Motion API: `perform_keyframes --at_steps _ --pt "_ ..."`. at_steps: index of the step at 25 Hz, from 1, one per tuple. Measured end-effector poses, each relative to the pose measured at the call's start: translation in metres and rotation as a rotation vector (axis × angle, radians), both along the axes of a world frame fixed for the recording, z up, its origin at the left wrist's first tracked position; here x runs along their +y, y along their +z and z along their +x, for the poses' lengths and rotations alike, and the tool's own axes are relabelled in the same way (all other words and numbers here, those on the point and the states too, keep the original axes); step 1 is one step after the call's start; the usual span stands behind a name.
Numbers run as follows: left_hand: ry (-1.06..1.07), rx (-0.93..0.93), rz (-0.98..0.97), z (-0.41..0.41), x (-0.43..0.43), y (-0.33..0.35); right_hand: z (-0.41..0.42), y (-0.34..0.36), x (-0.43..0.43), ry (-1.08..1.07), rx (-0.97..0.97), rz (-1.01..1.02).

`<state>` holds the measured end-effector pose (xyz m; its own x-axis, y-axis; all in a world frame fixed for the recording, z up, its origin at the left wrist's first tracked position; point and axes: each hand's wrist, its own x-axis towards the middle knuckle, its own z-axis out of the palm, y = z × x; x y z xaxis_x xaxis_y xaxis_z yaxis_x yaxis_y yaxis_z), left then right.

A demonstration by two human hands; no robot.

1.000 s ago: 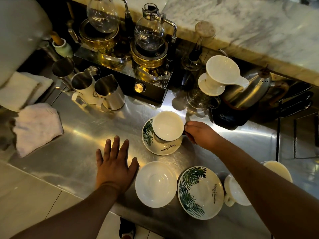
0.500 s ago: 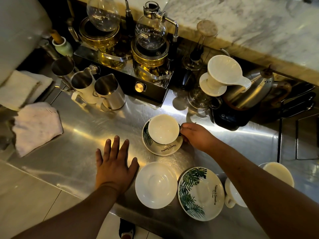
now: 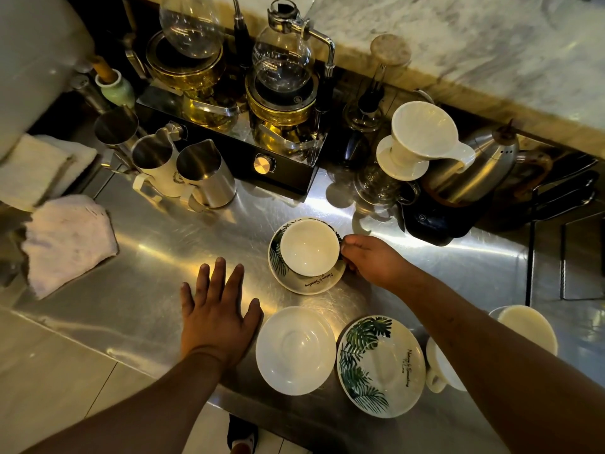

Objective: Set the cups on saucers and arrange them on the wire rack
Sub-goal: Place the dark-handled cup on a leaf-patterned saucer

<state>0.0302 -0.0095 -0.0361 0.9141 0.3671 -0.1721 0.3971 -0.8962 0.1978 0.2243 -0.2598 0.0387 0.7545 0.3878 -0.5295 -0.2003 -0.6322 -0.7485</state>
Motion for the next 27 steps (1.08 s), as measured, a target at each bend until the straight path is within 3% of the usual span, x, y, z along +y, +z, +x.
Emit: perform_keyframes --at_steps 11,17,21,27 --pt "0.001 -0.001 0.002 0.000 0.000 -0.002 -0.005 0.005 -0.002 0.042 -0.092 -0.096" --pt "-0.003 0.021 -0.007 0.000 -0.001 0.002 -0.056 0.029 -0.016 -0.233 -0.229 -0.113" --pt "0.005 0.034 -0.012 0.002 -0.002 0.006 -0.122 0.045 -0.044 -0.368 -0.139 -0.066" --pt "0.008 0.029 0.003 0.000 -0.004 0.007 -0.199 0.047 -0.091 -0.654 0.144 -0.069"
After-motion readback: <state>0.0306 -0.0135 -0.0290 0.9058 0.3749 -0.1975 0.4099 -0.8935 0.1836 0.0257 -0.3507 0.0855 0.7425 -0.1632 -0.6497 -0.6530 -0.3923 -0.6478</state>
